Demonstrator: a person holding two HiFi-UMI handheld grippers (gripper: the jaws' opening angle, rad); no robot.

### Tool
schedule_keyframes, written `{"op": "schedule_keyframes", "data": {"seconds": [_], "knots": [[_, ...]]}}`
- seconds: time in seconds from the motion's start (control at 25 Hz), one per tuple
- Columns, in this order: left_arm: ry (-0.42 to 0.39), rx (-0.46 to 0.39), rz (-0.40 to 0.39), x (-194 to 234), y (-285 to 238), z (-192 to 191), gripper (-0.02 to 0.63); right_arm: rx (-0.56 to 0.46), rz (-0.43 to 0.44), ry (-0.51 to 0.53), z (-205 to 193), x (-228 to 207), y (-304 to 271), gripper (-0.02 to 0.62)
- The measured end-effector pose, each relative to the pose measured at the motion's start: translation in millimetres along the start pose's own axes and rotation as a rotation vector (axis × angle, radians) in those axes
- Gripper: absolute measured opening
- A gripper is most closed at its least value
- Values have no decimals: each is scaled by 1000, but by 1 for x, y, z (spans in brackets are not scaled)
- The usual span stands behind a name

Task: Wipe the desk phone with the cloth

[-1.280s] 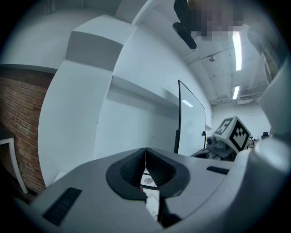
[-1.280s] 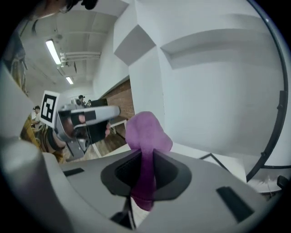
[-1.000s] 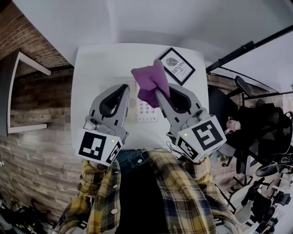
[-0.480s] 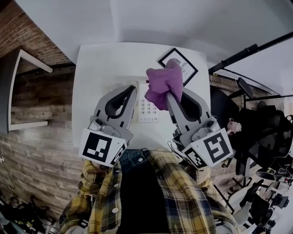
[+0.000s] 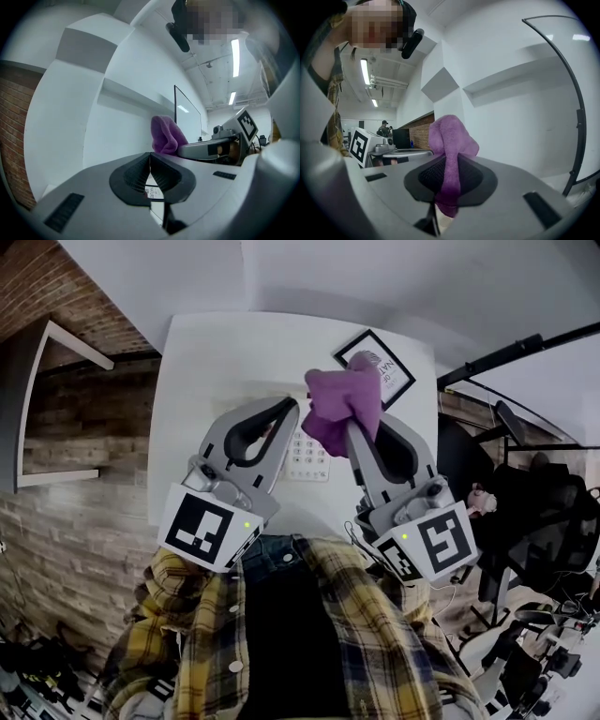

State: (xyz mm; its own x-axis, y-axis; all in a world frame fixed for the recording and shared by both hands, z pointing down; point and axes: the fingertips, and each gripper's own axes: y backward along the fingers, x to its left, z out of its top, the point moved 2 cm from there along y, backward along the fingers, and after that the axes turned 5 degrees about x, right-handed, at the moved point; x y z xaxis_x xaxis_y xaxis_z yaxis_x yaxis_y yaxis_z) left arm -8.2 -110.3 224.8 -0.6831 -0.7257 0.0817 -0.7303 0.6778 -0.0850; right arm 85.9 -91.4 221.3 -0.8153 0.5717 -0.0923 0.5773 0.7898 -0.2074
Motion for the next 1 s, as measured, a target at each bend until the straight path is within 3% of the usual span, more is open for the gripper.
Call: {"op": "schedule_keyframes", "data": {"seconds": [0.4, 1.0], "knots": [[-14, -44, -14, 1, 6, 9, 15, 6, -5, 19, -5, 0, -2, 61], [-42, 29, -60, -5, 14, 2, 15, 15, 20, 47, -6, 11, -7, 60]]}}
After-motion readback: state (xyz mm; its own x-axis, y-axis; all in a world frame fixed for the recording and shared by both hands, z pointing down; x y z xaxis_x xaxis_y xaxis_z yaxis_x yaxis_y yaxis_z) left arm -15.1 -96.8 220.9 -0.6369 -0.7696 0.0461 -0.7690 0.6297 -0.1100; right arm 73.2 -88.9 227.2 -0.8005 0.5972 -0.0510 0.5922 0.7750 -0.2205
